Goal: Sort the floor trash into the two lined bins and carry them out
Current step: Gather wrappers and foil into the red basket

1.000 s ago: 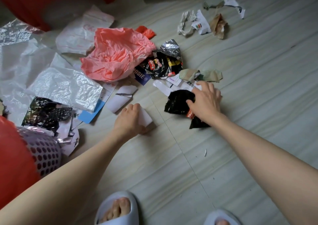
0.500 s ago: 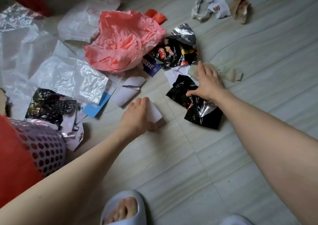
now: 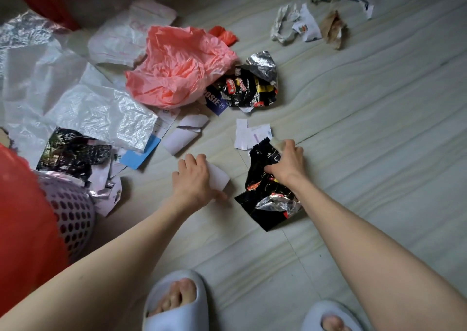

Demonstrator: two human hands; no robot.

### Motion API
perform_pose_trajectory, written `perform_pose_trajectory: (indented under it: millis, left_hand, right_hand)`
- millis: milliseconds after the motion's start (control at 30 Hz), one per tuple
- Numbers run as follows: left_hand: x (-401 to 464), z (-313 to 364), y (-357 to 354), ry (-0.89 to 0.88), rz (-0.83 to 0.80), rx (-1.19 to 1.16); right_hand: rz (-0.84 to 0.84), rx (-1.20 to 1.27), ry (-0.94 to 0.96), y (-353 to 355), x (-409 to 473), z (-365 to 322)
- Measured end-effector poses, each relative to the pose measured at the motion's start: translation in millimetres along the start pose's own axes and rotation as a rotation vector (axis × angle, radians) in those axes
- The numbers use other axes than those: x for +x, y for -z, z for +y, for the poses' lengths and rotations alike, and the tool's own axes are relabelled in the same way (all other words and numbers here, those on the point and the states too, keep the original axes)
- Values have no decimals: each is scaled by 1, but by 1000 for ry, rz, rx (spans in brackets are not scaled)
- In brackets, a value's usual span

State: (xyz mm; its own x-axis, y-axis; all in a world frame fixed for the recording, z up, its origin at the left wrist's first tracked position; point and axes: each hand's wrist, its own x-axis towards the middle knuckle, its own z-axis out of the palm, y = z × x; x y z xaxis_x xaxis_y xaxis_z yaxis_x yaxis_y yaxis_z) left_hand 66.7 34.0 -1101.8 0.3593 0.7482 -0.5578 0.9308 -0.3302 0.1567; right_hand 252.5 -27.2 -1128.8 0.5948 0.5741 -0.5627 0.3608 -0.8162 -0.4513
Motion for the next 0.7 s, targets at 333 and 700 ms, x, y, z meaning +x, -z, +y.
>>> perform_pose_trajectory:
  millis: [333, 700]
  left_hand:
    - [-18, 6, -2, -17, -1, -236]
    - [-44, 1, 71, 30, 31, -452]
  right_hand:
    - [25, 8, 73, 10, -27, 6]
    - [50, 236, 11, 55, -88, -26]
